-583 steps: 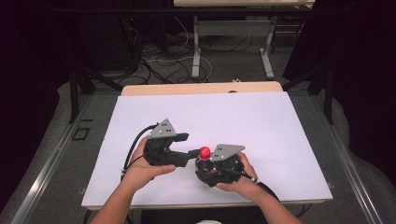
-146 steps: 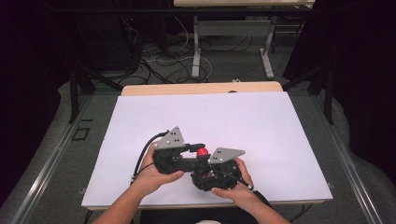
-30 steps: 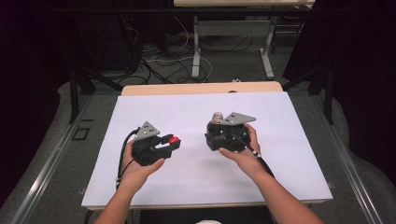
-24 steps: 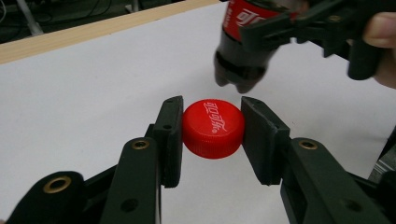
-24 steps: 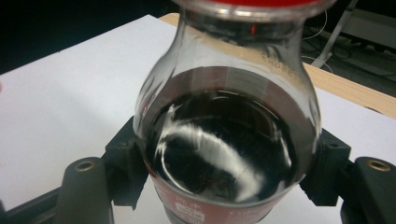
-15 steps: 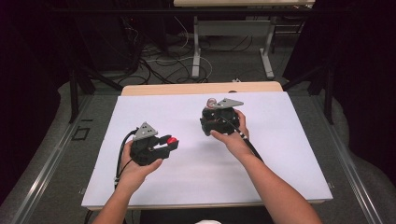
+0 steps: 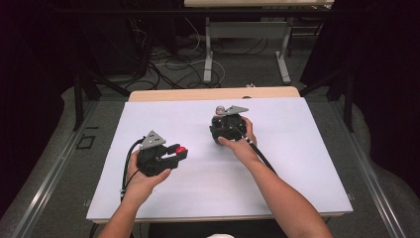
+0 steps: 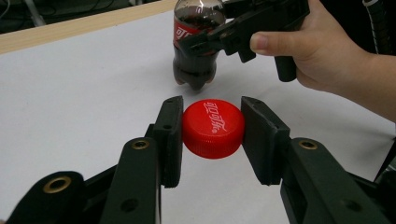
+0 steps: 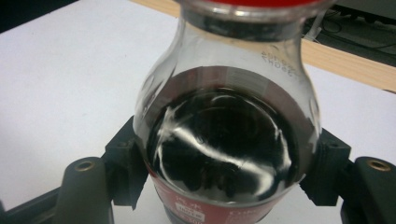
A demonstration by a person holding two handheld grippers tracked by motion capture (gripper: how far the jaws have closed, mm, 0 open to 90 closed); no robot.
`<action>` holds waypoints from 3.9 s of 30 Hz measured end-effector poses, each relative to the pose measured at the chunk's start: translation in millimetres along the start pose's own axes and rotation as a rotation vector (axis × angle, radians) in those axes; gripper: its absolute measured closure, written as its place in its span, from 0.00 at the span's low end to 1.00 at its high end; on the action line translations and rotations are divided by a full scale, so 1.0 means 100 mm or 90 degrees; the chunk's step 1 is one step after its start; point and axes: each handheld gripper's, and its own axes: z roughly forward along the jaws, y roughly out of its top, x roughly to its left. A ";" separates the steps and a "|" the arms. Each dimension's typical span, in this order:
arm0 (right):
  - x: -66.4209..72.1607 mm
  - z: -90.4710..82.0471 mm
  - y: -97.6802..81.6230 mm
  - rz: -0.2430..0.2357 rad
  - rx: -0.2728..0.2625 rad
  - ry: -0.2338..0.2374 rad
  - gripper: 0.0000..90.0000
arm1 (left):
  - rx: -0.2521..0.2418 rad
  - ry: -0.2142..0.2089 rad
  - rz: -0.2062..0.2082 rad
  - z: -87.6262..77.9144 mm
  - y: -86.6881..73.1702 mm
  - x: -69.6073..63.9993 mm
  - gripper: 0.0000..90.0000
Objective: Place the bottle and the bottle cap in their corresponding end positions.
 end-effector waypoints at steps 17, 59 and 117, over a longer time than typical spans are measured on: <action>0.08 0.19 -0.13 0.011 -0.011 -0.007 0.32 | -0.001 0.001 -0.002 0.00 -0.04 -0.01 0.69; -0.23 -0.60 -0.62 0.050 0.028 0.001 0.07 | 0.049 -0.047 -0.004 0.74 -0.12 -0.15 0.68; -0.42 -1.14 -1.13 0.117 0.003 -0.018 0.00 | 0.082 -0.062 -0.005 1.31 -0.43 -0.30 0.39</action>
